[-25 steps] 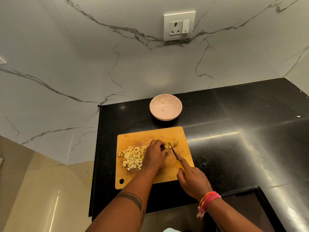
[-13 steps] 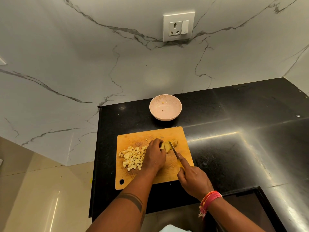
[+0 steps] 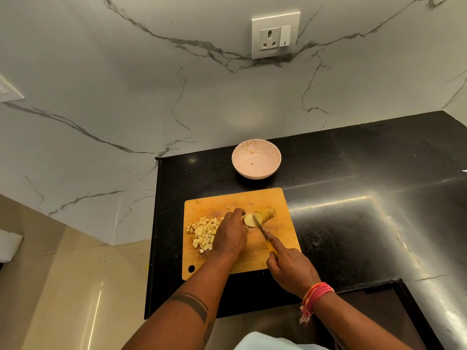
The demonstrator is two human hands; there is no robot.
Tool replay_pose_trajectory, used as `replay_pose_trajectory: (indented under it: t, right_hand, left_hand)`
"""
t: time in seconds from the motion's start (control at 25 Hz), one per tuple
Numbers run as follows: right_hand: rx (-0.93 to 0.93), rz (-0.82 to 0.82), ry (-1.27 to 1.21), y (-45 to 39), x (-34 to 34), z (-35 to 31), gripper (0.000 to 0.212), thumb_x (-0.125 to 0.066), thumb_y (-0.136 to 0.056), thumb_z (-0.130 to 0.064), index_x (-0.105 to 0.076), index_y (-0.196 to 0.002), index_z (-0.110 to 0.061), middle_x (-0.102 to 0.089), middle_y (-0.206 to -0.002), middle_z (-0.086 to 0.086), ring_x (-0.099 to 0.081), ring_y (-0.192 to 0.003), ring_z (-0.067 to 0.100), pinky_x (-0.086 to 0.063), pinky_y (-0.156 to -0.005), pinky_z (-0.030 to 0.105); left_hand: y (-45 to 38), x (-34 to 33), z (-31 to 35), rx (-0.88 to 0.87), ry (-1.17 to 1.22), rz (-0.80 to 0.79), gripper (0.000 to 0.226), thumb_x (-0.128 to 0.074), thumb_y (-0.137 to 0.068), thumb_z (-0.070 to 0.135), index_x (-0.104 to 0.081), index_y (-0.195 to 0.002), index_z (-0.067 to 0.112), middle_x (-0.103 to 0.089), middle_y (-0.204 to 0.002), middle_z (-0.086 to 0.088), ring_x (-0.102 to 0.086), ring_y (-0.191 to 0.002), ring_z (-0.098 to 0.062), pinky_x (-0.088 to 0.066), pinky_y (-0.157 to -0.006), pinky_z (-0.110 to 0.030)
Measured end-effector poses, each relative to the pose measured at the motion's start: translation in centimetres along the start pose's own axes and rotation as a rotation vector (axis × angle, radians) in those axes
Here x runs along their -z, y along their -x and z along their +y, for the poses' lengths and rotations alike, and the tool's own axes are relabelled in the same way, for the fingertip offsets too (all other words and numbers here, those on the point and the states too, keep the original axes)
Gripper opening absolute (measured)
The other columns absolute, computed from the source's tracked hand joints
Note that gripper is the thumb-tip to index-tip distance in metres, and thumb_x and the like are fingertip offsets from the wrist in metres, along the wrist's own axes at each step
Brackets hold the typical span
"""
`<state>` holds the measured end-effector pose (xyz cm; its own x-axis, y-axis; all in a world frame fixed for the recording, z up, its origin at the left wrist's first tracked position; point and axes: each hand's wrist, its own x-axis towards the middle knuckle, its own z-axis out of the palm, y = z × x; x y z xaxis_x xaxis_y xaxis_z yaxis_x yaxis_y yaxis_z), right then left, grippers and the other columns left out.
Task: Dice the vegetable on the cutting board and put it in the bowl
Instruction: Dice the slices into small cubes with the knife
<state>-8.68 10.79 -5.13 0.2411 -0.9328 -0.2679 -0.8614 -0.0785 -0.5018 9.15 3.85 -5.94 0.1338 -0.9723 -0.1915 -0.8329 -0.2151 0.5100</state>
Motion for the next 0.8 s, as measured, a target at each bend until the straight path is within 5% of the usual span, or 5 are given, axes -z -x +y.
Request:
replay_pose_trajectory:
  t: [0.28, 0.56, 0.8]
  right_hand:
    - [-0.029, -0.026, -0.05, -1.0, -0.7, -0.4, 0.064, -0.037, -0.101, -0.036, -0.011, -0.16, -0.037, -0.059, -0.071, -0.002, -0.055, -0.06, 0.017, -0.042, -0.051, 0.036]
    - [0.105, -0.234, 0.042, -2.9, 1.4, 0.5, 0.07, -0.035, -0.101, -0.035, 0.0, -0.161, -0.028, -0.058, -0.074, 0.0, -0.055, -0.062, 0.017, -0.046, -0.054, 0.036]
    - [0.028, -0.192, 0.02, -2.0, 0.4, -1.7, 0.072, -0.035, -0.101, -0.035, 0.004, -0.161, -0.029, -0.055, -0.073, -0.002, -0.056, -0.064, 0.018, -0.046, -0.058, 0.038]
  left_hand:
    - [-0.7, 0.0, -0.4, -0.247, -0.203, 0.001, 0.04, -0.055, -0.103, 0.03, -0.054, -0.142, 0.023, -0.048, -0.136, 0.003, -0.044, -0.123, -0.017, -0.047, -0.102, -0.031]
    - [-0.9, -0.3, 0.6, -0.004, -0.064, -0.086, 0.047, -0.065, -0.097, 0.027, -0.055, -0.143, 0.021, -0.051, -0.127, 0.002, -0.051, -0.12, -0.017, -0.043, -0.108, -0.032]
    - [-1.2, -0.5, -0.2, -0.121, -0.134, -0.08, 0.042, -0.059, -0.101, 0.028, -0.054, -0.142, 0.019, -0.05, -0.132, -0.002, -0.047, -0.124, -0.021, -0.044, -0.105, -0.033]
